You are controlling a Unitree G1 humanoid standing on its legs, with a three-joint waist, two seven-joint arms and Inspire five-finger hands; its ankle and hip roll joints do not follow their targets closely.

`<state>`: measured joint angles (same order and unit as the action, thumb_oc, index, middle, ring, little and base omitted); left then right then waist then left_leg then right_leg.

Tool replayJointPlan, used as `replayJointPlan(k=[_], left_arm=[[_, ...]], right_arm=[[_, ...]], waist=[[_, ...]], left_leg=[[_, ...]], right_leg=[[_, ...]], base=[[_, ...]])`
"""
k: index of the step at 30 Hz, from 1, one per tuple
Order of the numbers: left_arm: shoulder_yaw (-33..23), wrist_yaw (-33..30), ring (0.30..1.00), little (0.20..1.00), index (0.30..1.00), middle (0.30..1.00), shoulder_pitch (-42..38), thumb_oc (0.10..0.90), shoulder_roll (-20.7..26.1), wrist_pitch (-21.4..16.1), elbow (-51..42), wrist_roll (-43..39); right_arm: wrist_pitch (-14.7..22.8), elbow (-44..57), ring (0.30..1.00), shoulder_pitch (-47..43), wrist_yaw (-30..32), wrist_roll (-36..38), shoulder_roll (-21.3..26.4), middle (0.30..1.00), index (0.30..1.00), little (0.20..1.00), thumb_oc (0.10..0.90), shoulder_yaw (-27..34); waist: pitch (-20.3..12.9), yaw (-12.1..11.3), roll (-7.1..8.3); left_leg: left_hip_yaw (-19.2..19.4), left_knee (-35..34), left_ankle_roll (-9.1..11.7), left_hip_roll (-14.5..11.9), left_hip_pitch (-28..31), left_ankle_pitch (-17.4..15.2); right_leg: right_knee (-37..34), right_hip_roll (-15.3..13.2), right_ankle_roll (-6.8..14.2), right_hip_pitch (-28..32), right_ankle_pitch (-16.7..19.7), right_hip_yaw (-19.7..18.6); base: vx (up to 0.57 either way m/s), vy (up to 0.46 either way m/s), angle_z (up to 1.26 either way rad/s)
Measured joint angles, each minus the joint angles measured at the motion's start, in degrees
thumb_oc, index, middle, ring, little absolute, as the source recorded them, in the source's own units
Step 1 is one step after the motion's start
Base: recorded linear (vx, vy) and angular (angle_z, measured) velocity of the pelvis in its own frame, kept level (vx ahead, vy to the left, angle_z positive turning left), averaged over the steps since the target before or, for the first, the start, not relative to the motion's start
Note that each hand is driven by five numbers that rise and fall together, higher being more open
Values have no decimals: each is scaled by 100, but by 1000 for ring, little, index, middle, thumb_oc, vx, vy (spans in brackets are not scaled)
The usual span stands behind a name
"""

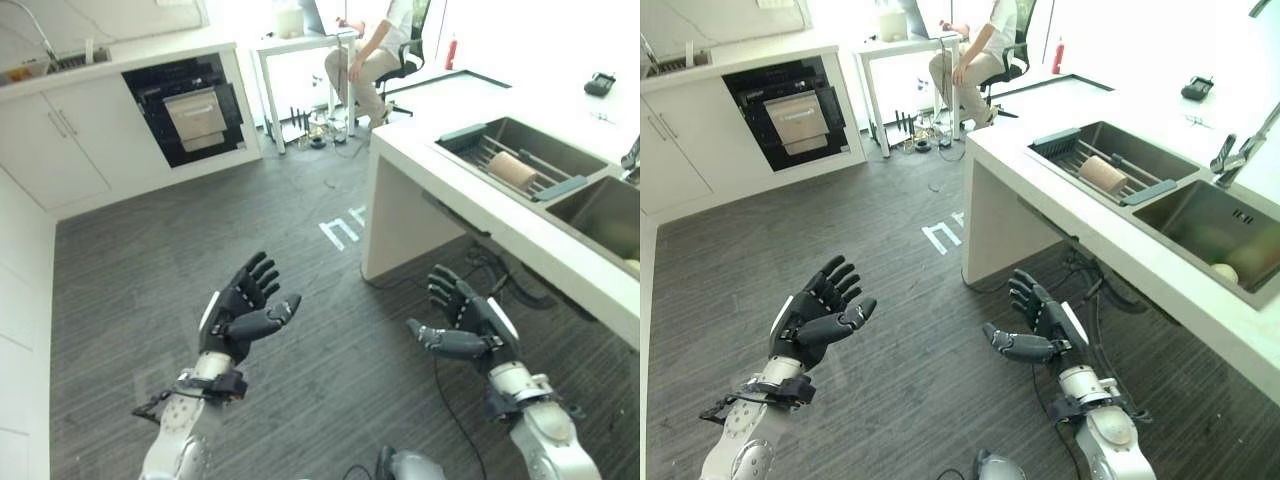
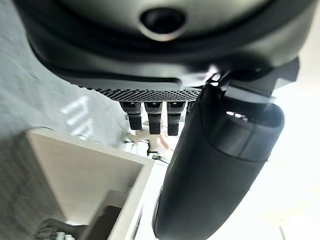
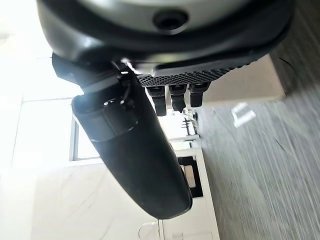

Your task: Place the dishes in the dishwasher.

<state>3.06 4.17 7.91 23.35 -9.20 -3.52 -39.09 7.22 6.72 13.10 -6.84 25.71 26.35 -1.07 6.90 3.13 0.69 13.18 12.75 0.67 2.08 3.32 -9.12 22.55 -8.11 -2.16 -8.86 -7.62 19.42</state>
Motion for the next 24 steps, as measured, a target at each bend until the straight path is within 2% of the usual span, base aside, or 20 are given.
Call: replayJointPlan(k=[1,2,3,4,5,6,9,10,11,12,13,14,15,16,18,19,20,21,22,24], left_arm=[[-67,-9,900,900,900,900,-5,800,13,-21,-16,-2],[-119,-36,900,900,900,900,-3,800,10,-28,-13,-1],[-111,-56,900,900,900,900,3,800,-25,-86,-14,6],[-93,-69,900,900,900,900,20,800,-30,-171,-18,21],[-91,-72,900,900,900,900,18,800,-10,-230,-28,85],[-108,-67,900,900,900,900,25,800,8,-261,-40,151],[-116,-20,900,900,900,900,42,800,6,-285,-43,154],[-116,17,900,900,900,900,47,800,-7,-308,-42,156],[-120,21,900,900,900,900,72,800,-13,-370,-40,157],[-129,11,900,900,900,900,208,800,-23,-388,-34,160],[-167,13,900,900,900,900,361,800,-42,-417,-40,165],[-285,28,900,900,900,900,566,800,-157,-472,-45,173],[-372,-14,900,900,900,900,728,800,-300,-497,-30,175],[-391,-115,900,900,900,900,780,800,-329,-496,32,188],[-420,-246,900,900,900,900,560,800,-241,-597,42,514],[-405,-267,900,900,900,900,358,800,-103,-646,55,671],[-325,-266,900,900,900,900,64,800,43,-658,87,830],[-306,-247,900,900,900,900,-177,800,101,-651,113,930],[-305,-227,900,900,900,900,-597,800,148,-649,60,1117],[-389,-154,900,900,900,900,-800,800,206,-698,-90,1127]], right_arm=[[13,-42,900,-38,6,1,34,900,900,900,800,36],[8,-134,900,-66,-14,-5,55,900,900,900,800,26],[15,-150,900,-78,-12,-7,77,900,900,900,800,27],[20,-165,900,-149,-16,-27,81,900,900,900,800,14],[21,-170,900,-200,-14,-28,50,900,900,900,800,14],[20,-170,900,-248,-16,-30,44,900,900,900,800,3],[20,-164,900,-430,-18,-21,103,900,900,900,800,31],[23,-151,900,-488,-38,-19,100,900,900,900,800,78],[24,-146,900,-574,-74,-19,101,900,900,900,800,106],[21,-144,900,-556,-161,-19,131,900,900,900,800,120],[21,-135,900,-533,-206,-14,164,900,900,900,800,121],[21,-71,900,-534,-217,-4,235,900,900,900,800,131],[25,-2,900,-506,-218,32,382,900,900,900,800,149],[25,40,900,-406,-207,34,485,900,900,900,800,202],[41,248,900,-160,-65,73,503,900,900,900,800,383],[80,372,900,-64,-25,167,492,900,900,900,800,486],[95,556,900,85,43,211,493,900,900,900,800,680],[123,639,900,96,74,273,391,900,900,900,800,813],[130,751,900,67,167,380,158,900,900,900,800,962],[149,853,900,68,183,371,-19,900,900,900,800,967]], waist=[[-14,-18,109],[-19,-72,316],[-22,-184,434],[13,-176,464],[20,-182,439],[2,-186,398],[30,-143,286],[58,-109,148],[120,-111,-53],[238,-123,-158],[285,-153,-163],[348,-260,-242],[412,-389,-218],[389,-373,-285],[336,-220,-271],[330,-134,-159],[286,-132,-97],[278,-14,-67],[271,5,-53],[209,-4,-118]], left_leg=[[90,116,208,14,8,123],[109,423,510,88,-54,318],[181,1204,574,9,-340,486],[133,2195,523,-233,-831,453],[30,2582,483,-382,-1112,319],[65,2272,389,-487,-1213,190],[42,461,326,-671,-1255,236],[-102,305,362,-822,-1484,247],[-350,262,380,-935,-1815,263],[-833,186,466,-975,-2304,357],[-1279,201,676,-811,-2541,430],[-1661,193,679,-646,-2707,466],[-1724,183,542,-610,-2770,446],[-1519,283,449,-614,-2819,506],[-1110,708,264,-648,-2717,558],[-901,919,154,-652,-2577,511],[-891,824,57,-598,-2037,531],[-757,590,-205,-490,-1831,1055],[-646,402,-440,-172,-1527,886],[-604,281,-573,35,-1299,837]], right_leg=[[41,-33,-84,20,-143,-28],[121,-144,-134,56,-244,-112],[112,-163,-196,134,-286,-235],[-28,-44,-236,331,-296,-245],[-115,64,-307,430,-331,-256],[-172,162,-303,478,-350,-353],[-260,454,-245,576,-386,-611],[-371,668,-232,585,-399,-751],[-422,860,-231,586,-395,-879],[-391,1057,-309,604,-464,-1142],[-312,1153,-379,604,-457,-1499],[-260,1159,-287,634,-536,-1825],[-233,1182,-253,626,-522,-2105],[-294,1159,-208,757,-519,-2172],[-409,1037,-67,1012,-676,-2240],[-482,863,52,1113,-748,-2253],[-426,649,293,1253,-867,-2331],[-389,513,446,1377,-938,-2235],[93,79,653,1289,-731,-1890],[359,-251,798,1225,-712,-1522]], base=[[221,-169,-12],[141,-96,-36],[187,-27,-38],[199,36,-40],[244,107,-37],[233,153,-46],[265,243,-50],[342,222,-67],[588,321,-100],[585,351,-119],[546,365,-145],[274,257,-167],[262,264,-173],[281,335,-127],[280,367,-47],[239,322,-33],[280,379,-8],[335,405,-1],[287,362,17],[246,328,6]])
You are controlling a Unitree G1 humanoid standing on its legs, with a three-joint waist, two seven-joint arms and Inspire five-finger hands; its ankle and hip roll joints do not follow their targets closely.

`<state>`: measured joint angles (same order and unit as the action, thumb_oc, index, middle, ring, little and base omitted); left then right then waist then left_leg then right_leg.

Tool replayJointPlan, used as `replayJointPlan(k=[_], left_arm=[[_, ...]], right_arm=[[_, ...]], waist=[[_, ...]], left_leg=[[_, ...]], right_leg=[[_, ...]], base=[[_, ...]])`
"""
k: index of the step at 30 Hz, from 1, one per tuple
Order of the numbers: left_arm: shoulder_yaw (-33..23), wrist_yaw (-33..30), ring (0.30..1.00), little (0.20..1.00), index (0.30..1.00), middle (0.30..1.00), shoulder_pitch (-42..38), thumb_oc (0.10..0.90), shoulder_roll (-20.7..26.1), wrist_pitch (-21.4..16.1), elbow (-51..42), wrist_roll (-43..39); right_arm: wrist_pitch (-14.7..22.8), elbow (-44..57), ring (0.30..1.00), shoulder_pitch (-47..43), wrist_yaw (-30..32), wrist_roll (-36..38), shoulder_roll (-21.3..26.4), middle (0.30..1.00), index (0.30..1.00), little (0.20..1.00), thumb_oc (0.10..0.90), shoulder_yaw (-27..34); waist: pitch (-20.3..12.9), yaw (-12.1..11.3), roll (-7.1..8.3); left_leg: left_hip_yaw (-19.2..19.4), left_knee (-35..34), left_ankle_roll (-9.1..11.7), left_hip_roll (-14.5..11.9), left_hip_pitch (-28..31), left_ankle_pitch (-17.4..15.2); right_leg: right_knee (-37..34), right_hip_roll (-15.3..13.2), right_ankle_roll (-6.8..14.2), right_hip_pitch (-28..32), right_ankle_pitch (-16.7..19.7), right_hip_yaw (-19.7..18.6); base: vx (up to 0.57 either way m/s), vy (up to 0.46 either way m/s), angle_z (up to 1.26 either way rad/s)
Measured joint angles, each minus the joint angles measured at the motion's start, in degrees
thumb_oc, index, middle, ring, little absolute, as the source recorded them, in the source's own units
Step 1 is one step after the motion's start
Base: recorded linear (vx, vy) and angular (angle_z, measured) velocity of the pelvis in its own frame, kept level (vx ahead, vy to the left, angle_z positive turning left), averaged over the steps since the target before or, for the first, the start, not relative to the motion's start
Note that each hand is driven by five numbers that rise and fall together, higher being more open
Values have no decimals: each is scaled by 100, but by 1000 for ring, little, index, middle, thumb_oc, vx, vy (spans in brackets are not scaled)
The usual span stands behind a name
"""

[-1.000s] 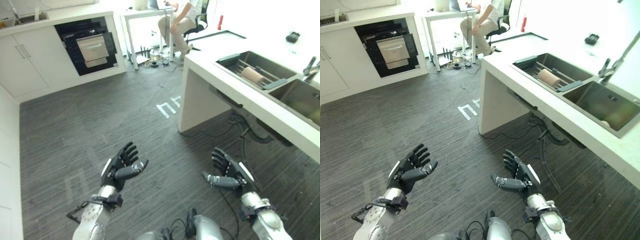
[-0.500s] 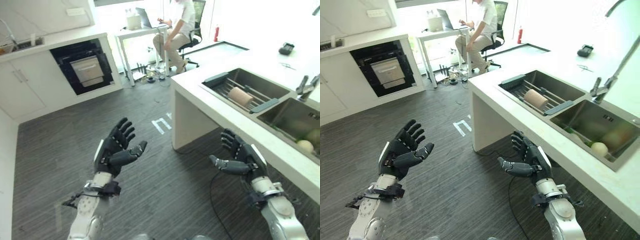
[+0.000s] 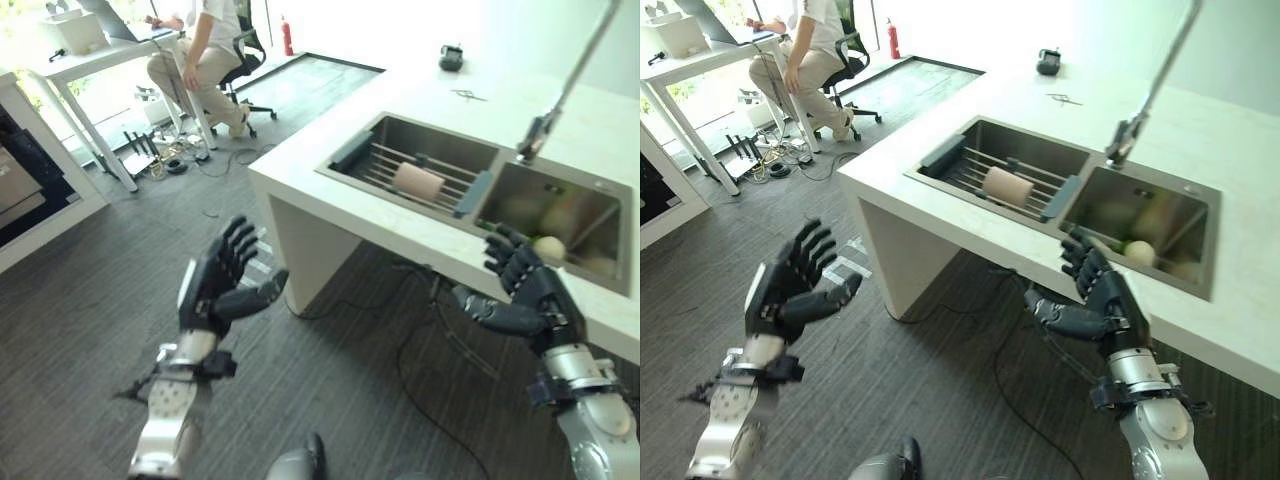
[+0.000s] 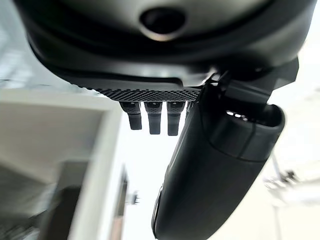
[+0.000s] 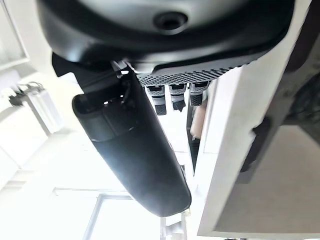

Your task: Place the dishes in the dishwasher.

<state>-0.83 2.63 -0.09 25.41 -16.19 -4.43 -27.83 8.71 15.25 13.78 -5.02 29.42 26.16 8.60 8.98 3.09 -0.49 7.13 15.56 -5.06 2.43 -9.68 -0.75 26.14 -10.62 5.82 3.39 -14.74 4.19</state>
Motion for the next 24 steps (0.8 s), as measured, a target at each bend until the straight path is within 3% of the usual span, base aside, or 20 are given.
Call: replayJointPlan(k=[1,2,3,4,5,6,7,8,9,10,11,12,13,14,17,18,19,20,24], left_arm=[[-15,30,900,900,900,900,-69,800,32,-12,-42,-1],[-15,62,900,900,900,900,-182,800,65,-11,-65,-1],[-17,61,900,900,900,900,-187,800,62,-12,-66,-2],[-24,59,900,900,900,900,-166,800,65,-9,-69,3],[-96,50,900,900,900,900,-90,800,68,-5,-74,6],[-127,3,900,900,900,900,46,800,54,84,-76,13],[-138,-41,900,900,900,900,241,800,58,94,-85,52],[-138,-41,900,900,900,900,241,800,58,94,-85,52],[-130,-110,900,900,900,900,342,800,65,97,-69,134],[-162,-233,900,900,900,900,330,800,354,83,-67,128],[-180,-270,900,900,900,900,344,800,54,160,80,122],[-164,-283,900,900,900,900,308,800,-11,139,58,148],[-93,-278,900,900,900,900,308,800,-47,150,66,226],[75,-188,900,900,900,900,304,800,-71,153,65,228],[123,-72,900,900,900,900,419,800,-232,154,23,223],[118,-79,900,900,900,900,429,800,-221,154,-32,221],[61,-75,900,900,900,900,436,800,-180,154,-89,218],[2,-84,900,900,900,900,420,800,-136,159,-90,215],[-115,-62,900,900,900,900,352,800,-122,158,-345,105]], right_arm=[[10,28,900,-7,7,-2,-26,900,900,900,800,-6],[11,32,900,-53,34,-10,-88,900,900,900,800,-36],[9,19,900,-91,34,-11,-182,900,900,900,800,-55],[14,40,900,-114,45,-11,-239,900,900,900,800,-70],[11,30,900,-231,41,-14,-288,900,900,900,800,-128],[7,27,900,-278,36,-16,-288,900,900,900,800,-207],[9,22,900,-249,36,-16,-263,900,900,900,800,-316],[9,22,900,-249,36,-16,-263,900,900,900,800,-316],[15,-6,900,-213,35,-6,-273,900,900,900,800,-349],[116,-41,900,-272,29,-6,-247,900,900,900,800,-273],[151,-8,900,-220,114,6,-244,900,900,900,800,-262],[161,45,900,-230,149,5,-219,900,900,900,800,-282],[158,58,900,-200,219,2,-219,900,900,900,800,-347],[159,51,900,-85,337,2,-230,900,900,900,800,-333],[185,-21,900,-83,598,-5,-272,900,900,900,800,-372],[199,-19,900,-103,634,-7,-266,900,900,900,800,-367],[196,-36,900,-165,650,-12,-264,900,900,900,800,-378],[195,-68,900,-237,686,-12,-279,900,900,900,800,-423],[249,-102,900,-448,820,-9,-271,900,900,900,800,-396]], waist=[[-23,27,-14],[-45,-8,-69],[-59,-42,-94],[-54,-29,-150],[-41,-66,-183],[-45,-48,-195],[-45,-15,-218],[-45,-15,-218],[-12,18,-173],[-8,-12,390],[22,11,438],[120,53,466],[315,183,430],[330,310,428],[263,200,315],[247,118,260],[250,44,247],[235,-1,195],[31,-11,141]], left_leg=[[21,27,35,53,7,-100],[45,171,-166,84,-23,-228],[95,195,-104,106,-2,-274],[137,264,-220,94,14,-383],[293,300,-365,59,18,-429],[553,172,-343,50,135,-442],[821,-210,-319,-15,370,-408],[821,-210,-319,-15,370,-408],[945,-258,670,-131,410,-602],[488,1087,41,-429,-1,-1334],[554,1070,83,-230,11,-1367],[591,1079,-57,-165,-123,-1377],[571,1095,-120,-65,-109,-1386],[486,1060,-136,65,-5,-1409],[497,1024,-31,12,204,-1502],[474,1000,38,-36,287,-1536],[433,983,186,-75,360,-1553],[406,899,310,-212,466,-1606],[395,339,787,-678,1103,-1524]], right_leg=[[-70,-93,18,-36,163,126],[-173,-171,139,33,545,265],[43,-280,129,-37,638,407],[264,-291,204,-160,865,413],[803,-416,185,-484,910,434],[1257,-506,139,-934,868,522],[981,-409,75,-1186,804,935],[981,-409,75,-1186,804,935],[362,-76,22,-1382,809,1265],[-259,-529,528,-1731,842,1269],[41,-539,537,-2162,851,1287],[352,-454,554,-2711,859,1447],[331,-338,579,-3261,889,1479],[12,-387,623,-3415,989,1348],[162,-557,289,-3128,1021,1559],[203,-538,286,-2869,1036,1542],[-86,-495,173,-2603,1308,1687],[-220,-343,130,-2439,1502,1771],[-323,222,-507,-1965,1063,2011]], base=[[239,356,6],[137,291,0],[106,271,-7],[59,202,-33],[32,93,-62],[86,10,-104],[96,-86,-81],[92,-96,-85],[112,-92,-106],[232,-94,-148],[401,-143,-129],[447,-149,-62],[448,-226,12],[401,-293,43],[258,-229,30],[211,-171,2],[213,-187,-4],[213,-184,-1],[198,-151,-7]])
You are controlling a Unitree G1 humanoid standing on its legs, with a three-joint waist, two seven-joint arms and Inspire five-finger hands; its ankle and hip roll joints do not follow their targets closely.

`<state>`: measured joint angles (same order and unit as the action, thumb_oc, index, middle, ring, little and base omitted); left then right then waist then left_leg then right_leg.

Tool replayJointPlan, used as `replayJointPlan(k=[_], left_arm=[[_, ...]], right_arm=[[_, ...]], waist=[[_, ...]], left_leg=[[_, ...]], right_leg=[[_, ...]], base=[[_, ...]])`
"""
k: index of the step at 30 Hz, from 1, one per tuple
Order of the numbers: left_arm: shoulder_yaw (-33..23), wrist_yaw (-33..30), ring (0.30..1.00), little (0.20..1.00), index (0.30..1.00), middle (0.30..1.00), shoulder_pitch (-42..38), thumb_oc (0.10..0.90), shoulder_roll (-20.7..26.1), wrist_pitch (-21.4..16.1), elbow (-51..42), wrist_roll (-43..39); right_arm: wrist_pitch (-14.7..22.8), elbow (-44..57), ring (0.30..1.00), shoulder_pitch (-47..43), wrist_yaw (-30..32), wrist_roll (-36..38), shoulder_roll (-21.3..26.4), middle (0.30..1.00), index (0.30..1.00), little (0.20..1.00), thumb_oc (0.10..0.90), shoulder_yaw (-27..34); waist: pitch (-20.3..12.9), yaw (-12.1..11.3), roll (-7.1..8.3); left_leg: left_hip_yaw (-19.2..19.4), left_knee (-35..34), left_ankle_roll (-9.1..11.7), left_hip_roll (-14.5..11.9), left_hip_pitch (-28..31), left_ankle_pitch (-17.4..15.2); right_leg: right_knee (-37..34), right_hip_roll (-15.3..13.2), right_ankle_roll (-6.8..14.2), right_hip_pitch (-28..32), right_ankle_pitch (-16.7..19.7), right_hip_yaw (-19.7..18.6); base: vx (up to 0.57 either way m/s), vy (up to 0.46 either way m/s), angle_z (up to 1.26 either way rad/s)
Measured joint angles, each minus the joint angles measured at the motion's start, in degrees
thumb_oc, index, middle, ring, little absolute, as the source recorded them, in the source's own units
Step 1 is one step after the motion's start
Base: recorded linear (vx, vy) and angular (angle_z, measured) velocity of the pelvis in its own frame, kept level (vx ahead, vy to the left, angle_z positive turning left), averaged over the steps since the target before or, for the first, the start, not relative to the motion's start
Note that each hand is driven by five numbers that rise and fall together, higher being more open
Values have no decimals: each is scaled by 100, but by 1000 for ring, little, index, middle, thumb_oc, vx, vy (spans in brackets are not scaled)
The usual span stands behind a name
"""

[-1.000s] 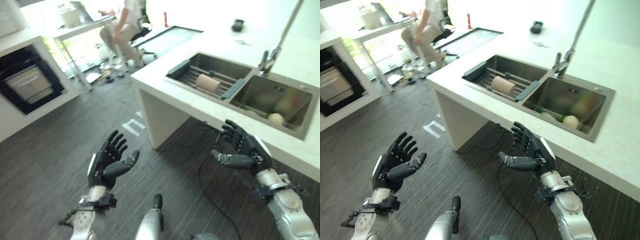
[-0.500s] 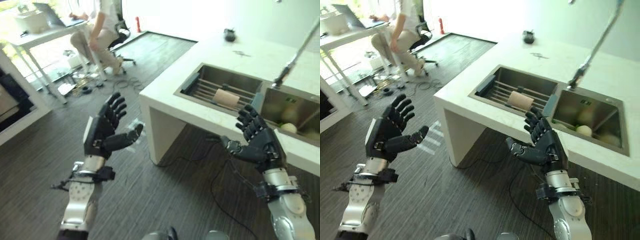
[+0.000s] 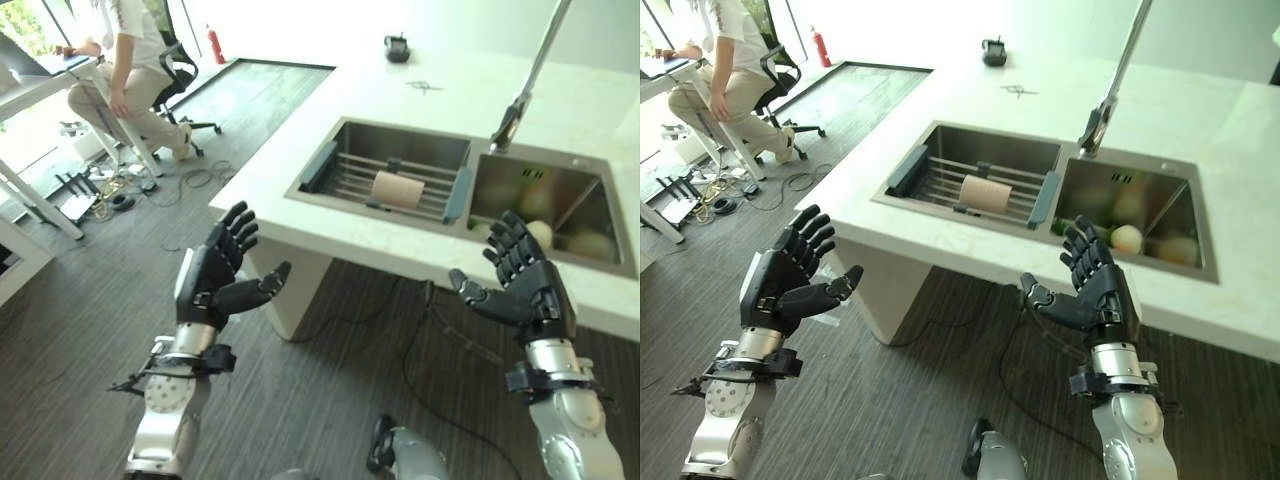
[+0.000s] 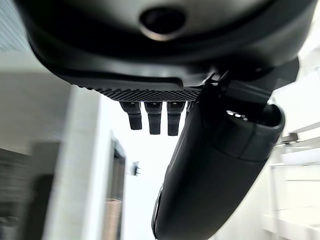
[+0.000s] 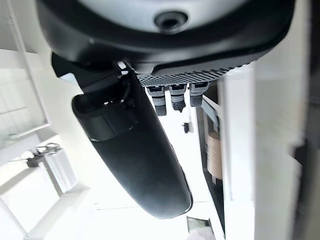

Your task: Place the dishes in the dishwasher.

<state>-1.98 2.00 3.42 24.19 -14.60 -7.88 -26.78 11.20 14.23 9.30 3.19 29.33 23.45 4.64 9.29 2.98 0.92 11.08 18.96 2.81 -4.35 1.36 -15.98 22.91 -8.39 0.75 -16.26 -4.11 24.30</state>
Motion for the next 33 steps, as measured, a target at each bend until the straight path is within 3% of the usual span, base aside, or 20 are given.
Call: replayJointPlan(k=[5,7,8,9,10,11,12,13,14,15,16,19,22,23,24,25,26,28,30,33], left_arm=[[-100,-131,900,900,900,900,-68,800,-7,-112,-174,2],[-344,-225,900,900,900,900,39,800,-94,-407,-241,0],[-478,-292,900,900,900,900,97,800,-122,-592,-267,-5],[-753,-285,900,900,900,900,281,800,-250,-778,-434,-32],[-854,-288,900,900,900,900,313,800,-269,-829,-502,-119],[-965,-325,900,900,900,900,321,800,-267,-893,-594,-194],[-933,-389,900,900,900,900,302,800,-253,-971,-615,-227],[-882,-393,900,900,900,900,297,800,-244,-987,-639,-223],[-882,-393,900,900,900,900,263,800,-163,-1015,-770,-216],[-841,-390,900,900,900,900,337,800,-225,-1070,-796,-211],[-767,-398,900,900,900,900,468,800,-251,-1028,-787,-212],[-729,-565,900,900,900,900,480,800,-378,-1081,-555,-239],[-727,-579,900,900,900,900,456,800,-379,-1079,-547,-225],[-721,-604,900,900,900,900,404,800,-372,-1053,-547,-209],[-710,-616,900,900,900,900,270,800,-341,-1005,-514,-209],[-605,-623,900,900,900,900,38,800,-254,-897,-427,-207],[-515,-523,900,900,900,900,-209,800,-213,-781,-360,-133],[-452,-204,900,900,900,900,-286,800,-4,-623,-407,-102],[-484,-5,900,900,900,900,-237,800,73,-518,-421,-118],[-528,176,900,900,900,900,-223,800,79,-509,-414,-240]], right_arm=[[92,-209,900,-236,-28,3,149,900,900,900,800,179],[93,-161,900,-74,-93,3,160,900,900,900,800,361],[94,-165,900,-22,-102,0,157,900,900,900,800,415],[77,-151,900,-16,-129,-2,161,900,900,900,800,415],[72,-151,900,2,-133,0,159,900,900,900,800,415],[-6,-170,900,-57,-130,1,134,900,900,900,800,391],[-67,-183,900,-140,-129,2,93,900,900,900,800,388],[-89,-169,900,-164,-144,1,128,900,900,900,800,355],[-72,13,900,-141,-197,1,290,900,900,900,800,362],[-59,37,900,-189,-224,1,327,900,900,900,800,387],[-77,15,900,-162,-220,1,286,900,900,900,800,386],[-159,-198,900,-3,-155,8,261,900,900,900,800,313],[-157,-192,900,-81,-161,7,294,900,900,900,800,313],[-157,-145,900,-90,-161,12,330,900,900,900,800,317],[-157,-87,900,-65,-162,19,373,900,900,900,800,333],[-157,-48,900,-27,-163,79,321,900,900,900,800,348],[-157,-31,900,-35,-146,59,256,900,900,900,800,372],[-157,-8,900,-36,-146,1,107,900,900,900,800,286],[-166,50,900,-28,-164,2,-30,900,900,900,800,275],[-175,62,900,-21,-191,2,-186,900,900,900,800,241]], waist=[[-151,145,-212],[-191,43,-132],[-180,-15,-103],[-156,-64,-58],[-161,-86,-68],[-169,-115,-106],[-190,-174,-248],[-180,-169,-381],[-175,-54,-261],[-169,7,-439],[-190,-45,-541],[-203,-164,-558],[-217,-205,-568],[-236,-255,-573],[-237,-254,-543],[-263,-235,-355],[-277,-241,-345],[-364,-244,-270],[-377,-335,-347],[-368,-306,-372]], left_leg=[[435,-437,375,-162,588,258],[439,-107,727,-38,555,745],[367,576,719,-33,293,938],[176,1003,553,-21,-193,739],[122,894,496,-11,-388,707],[161,448,292,-25,-637,634],[150,148,146,-83,-786,694],[87,-46,73,-270,-1026,814],[-110,54,386,-500,-1455,904],[-358,-81,406,-853,-1699,981],[-502,-135,420,-963,-1906,1067],[-517,-157,347,-797,-2353,1218],[-521,-337,236,-514,-2102,1325],[-466,-437,96,-358,-1810,1390],[-305,-455,-116,-243,-1714,1731],[-167,-303,-258,107,-1621,1671],[-193,-213,-490,298,-1606,1500],[-139,-305,-700,611,-1464,1321],[-58,-353,-895,718,-1274,1192],[83,-633,-924,747,-988,1189]], right_leg=[[287,124,-337,143,-527,-3],[298,2,-430,256,-639,-176],[241,16,-544,360,-643,-356],[77,74,-525,454,-599,-499],[-51,126,-499,523,-555,-504],[-330,322,-283,643,-479,-640],[-449,412,357,701,-502,-637],[10,457,542,629,-673,-689],[1017,166,-55,345,-1424,-1163],[1229,428,-509,309,-1540,-1185],[1198,536,-497,276,-1557,-1270],[548,767,-451,760,-1279,-1645],[281,746,-270,1063,-1258,-1823],[218,630,-144,1144,-1257,-1818],[203,458,46,1273,-1308,-1753],[92,37,292,1479,-1338,-1717],[125,-167,373,1615,-1315,-1499],[275,-555,345,1612,-1153,-1266],[468,-702,408,1561,-785,-1259],[507,-659,432,1133,-728,-1022]], base=[[248,-121,-12],[186,-32,-28],[167,82,-48],[127,190,-46],[90,178,-56],[110,260,-58],[154,236,-70],[203,270,-44],[213,215,-18],[175,167,-32],[221,240,-69],[316,589,-85],[166,441,-40],[181,419,-43],[308,561,-23],[326,554,16],[323,472,35],[210,290,21],[148,187,-9],[31,-27,-25]])
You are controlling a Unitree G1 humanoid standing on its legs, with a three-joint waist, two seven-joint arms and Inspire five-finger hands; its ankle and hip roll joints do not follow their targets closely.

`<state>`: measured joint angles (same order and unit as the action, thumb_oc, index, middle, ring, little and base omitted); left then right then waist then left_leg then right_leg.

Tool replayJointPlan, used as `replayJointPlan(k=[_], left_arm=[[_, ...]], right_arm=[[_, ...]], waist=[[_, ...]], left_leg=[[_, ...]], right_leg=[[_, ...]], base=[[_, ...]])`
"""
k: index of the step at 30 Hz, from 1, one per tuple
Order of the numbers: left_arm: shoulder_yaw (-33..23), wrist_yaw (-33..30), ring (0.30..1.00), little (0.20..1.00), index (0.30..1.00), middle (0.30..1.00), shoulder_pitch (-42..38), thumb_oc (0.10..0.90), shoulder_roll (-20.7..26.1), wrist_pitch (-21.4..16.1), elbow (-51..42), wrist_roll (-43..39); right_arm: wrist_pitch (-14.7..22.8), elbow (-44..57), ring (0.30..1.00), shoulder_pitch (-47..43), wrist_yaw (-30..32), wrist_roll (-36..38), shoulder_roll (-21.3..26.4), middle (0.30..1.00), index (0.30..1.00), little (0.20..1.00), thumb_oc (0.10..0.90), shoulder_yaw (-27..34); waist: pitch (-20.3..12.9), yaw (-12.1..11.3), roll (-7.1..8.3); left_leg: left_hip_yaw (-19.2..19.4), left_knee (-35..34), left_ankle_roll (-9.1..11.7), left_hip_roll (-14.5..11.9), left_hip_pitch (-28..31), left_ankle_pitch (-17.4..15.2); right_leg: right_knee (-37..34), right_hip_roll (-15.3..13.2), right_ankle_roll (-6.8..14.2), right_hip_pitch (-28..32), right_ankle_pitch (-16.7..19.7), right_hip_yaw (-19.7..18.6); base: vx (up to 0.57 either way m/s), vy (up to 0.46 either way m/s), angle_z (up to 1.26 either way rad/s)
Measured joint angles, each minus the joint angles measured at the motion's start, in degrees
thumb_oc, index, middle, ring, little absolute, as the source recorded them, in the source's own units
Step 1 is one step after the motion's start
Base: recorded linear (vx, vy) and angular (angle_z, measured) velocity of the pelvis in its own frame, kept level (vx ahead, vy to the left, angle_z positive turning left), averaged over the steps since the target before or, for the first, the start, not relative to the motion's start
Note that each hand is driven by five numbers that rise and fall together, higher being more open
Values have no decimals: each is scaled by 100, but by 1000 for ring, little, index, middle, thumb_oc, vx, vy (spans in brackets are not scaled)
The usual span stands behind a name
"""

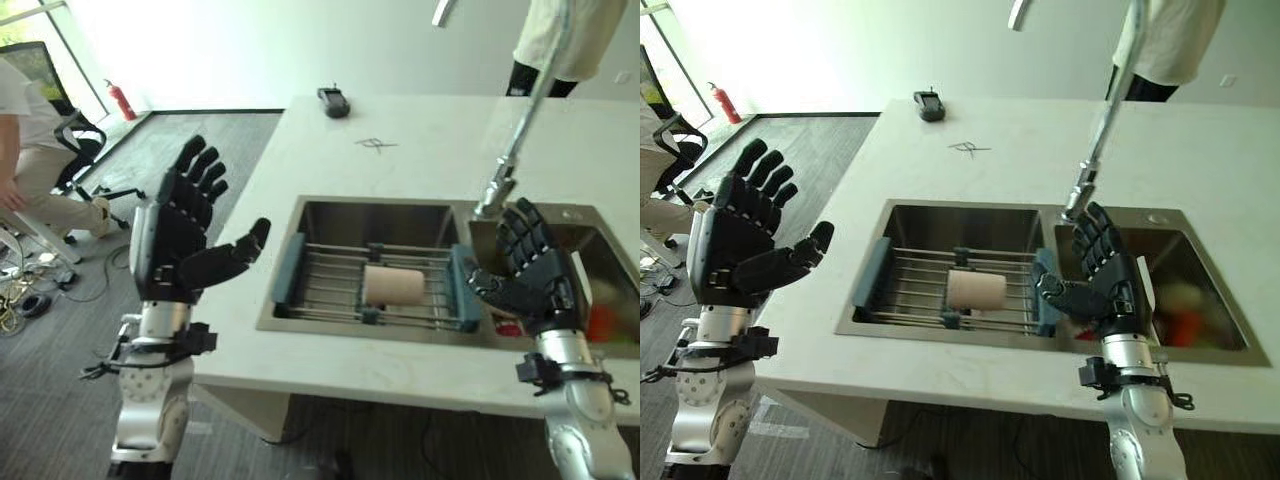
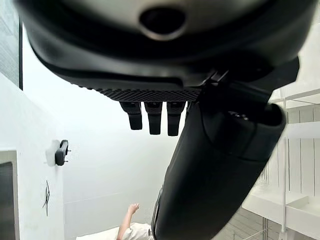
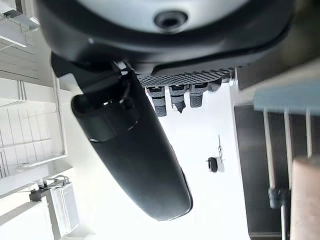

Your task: Place the dishes in the dishwasher.

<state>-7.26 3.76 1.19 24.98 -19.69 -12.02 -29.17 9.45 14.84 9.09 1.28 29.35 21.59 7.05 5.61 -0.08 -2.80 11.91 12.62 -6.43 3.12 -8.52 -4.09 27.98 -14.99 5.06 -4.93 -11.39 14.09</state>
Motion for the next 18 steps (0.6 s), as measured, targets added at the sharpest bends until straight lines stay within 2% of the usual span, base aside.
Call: replayJointPlan(k=[1,2,3,4,5,6,7,9,12,18], left_arm=[[25,98,900,900,900,900,-2,800,1,44,2,-61],[69,187,900,900,900,900,-17,800,2,111,41,-124],[100,202,900,900,900,900,-81,800,316,126,31,-142],[140,194,900,900,900,900,27,800,331,146,-44,-137],[271,192,900,900,900,900,105,800,216,258,75,-67],[275,236,900,900,900,900,167,800,217,259,71,38],[281,314,900,900,900,900,263,800,252,381,52,379],[283,316,900,900,900,900,259,800,344,395,-63,528],[265,330,900,900,900,900,243,800,343,396,-298,524],[313,572,900,900,900,900,125,800,351,592,-422,723]], right_arm=[[-2,3,900,7,-20,5,6,900,900,900,800,-9],[-5,-4,900,-6,-27,11,-33,900,900,900,800,-34],[9,-1,900,-70,-48,14,-193,900,900,900,800,-69],[40,4,900,-111,-112,10,85,900,900,900,800,-67],[9,-144,900,-113,-146,12,1,900,900,900,800,-141],[9,-151,900,-114,-156,11,1,900,900,900,800,-144],[3,-149,900,-107,-137,11,51,900,900,900,800,-140],[3,-146,900,-116,-101,11,143,900,900,900,800,-137],[4,-146,900,-137,-18,10,162,900,900,900,800,-136],[-116,-167,900,-118,159,11,163,900,900,900,800,13]], waist=[[6,1,-10],[69,4,71],[249,171,709],[201,123,465],[249,156,591],[245,134,549],[226,123,396],[223,101,371],[148,73,306],[33,301,172]], left_leg=[[65,-136,171,2,59,64],[9,-51,990,35,9,100],[-175,1271,454,202,-523,-221],[-415,1261,360,-437,-524,-651],[-474,1316,370,-251,-507,-766],[-471,1323,352,-255,-540,-777],[-562,1187,452,-299,-499,-693],[-645,939,523,-298,-289,-585],[-674,650,610,-414,-110,-483],[-619,289,837,-695,153,-336]], right_leg=[[-59,134,-21,-277,-1,71],[-288,279,-208,-504,110,16],[-405,-168,-226,-802,343,-277],[-333,-11,316,-1137,331,-254],[-443,-29,220,-1218,584,-482],[-504,-21,252,-1209,664,-472],[-850,92,201,-999,810,-255],[-1083,161,184,-743,1065,-233],[-1067,298,74,-644,961,-174],[-913,569,-144,-654,711,-94]], base=[[8,-111,-34],[36,-112,0],[62,-116,-18],[132,-204,-3],[139,-224,-24],[157,-279,15],[114,-203,23],[97,-167,29],[75,-144,5],[55,-115,-4]])
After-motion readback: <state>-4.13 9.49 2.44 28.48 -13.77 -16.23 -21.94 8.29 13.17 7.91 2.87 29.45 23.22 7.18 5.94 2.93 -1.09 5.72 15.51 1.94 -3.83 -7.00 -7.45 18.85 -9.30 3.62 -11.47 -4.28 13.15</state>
